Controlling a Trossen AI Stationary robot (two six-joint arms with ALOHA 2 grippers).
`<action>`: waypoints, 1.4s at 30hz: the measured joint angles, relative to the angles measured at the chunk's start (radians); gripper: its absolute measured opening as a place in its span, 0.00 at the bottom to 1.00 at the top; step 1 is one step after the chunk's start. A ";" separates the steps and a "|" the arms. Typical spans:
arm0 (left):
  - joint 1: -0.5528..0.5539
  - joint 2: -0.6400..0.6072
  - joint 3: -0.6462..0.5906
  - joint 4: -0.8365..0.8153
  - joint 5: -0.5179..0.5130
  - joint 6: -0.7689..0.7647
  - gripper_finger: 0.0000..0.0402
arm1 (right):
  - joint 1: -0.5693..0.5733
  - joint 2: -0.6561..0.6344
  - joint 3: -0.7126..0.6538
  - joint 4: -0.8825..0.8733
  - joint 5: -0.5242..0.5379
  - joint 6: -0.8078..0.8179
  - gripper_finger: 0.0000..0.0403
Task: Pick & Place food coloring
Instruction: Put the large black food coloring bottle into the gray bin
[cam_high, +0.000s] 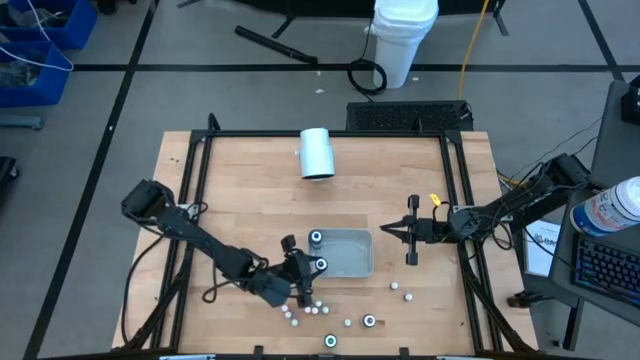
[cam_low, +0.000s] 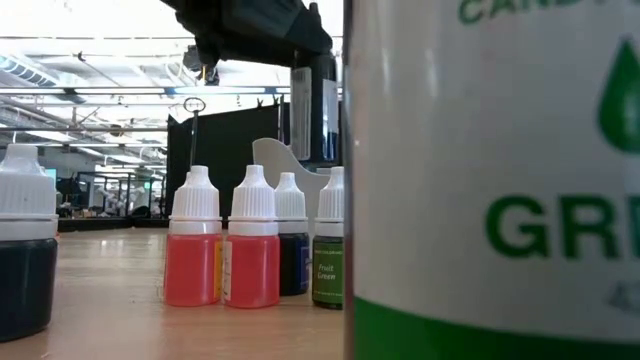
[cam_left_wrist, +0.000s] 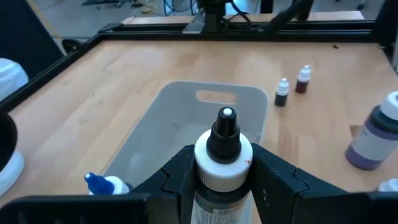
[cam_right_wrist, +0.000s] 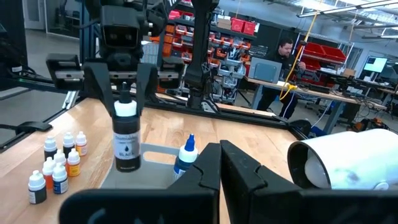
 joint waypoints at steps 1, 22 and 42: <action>0.001 0.002 0.000 -0.003 -0.010 -0.007 0.32 | 0.000 0.000 0.000 0.000 0.000 0.003 0.00; 0.006 0.015 -0.010 -0.091 -0.048 -0.010 0.33 | 0.000 0.000 0.000 -0.022 0.000 0.004 0.00; 0.026 0.015 -0.153 0.097 -0.055 -0.056 0.33 | 0.000 0.000 0.000 -0.029 0.002 0.004 0.00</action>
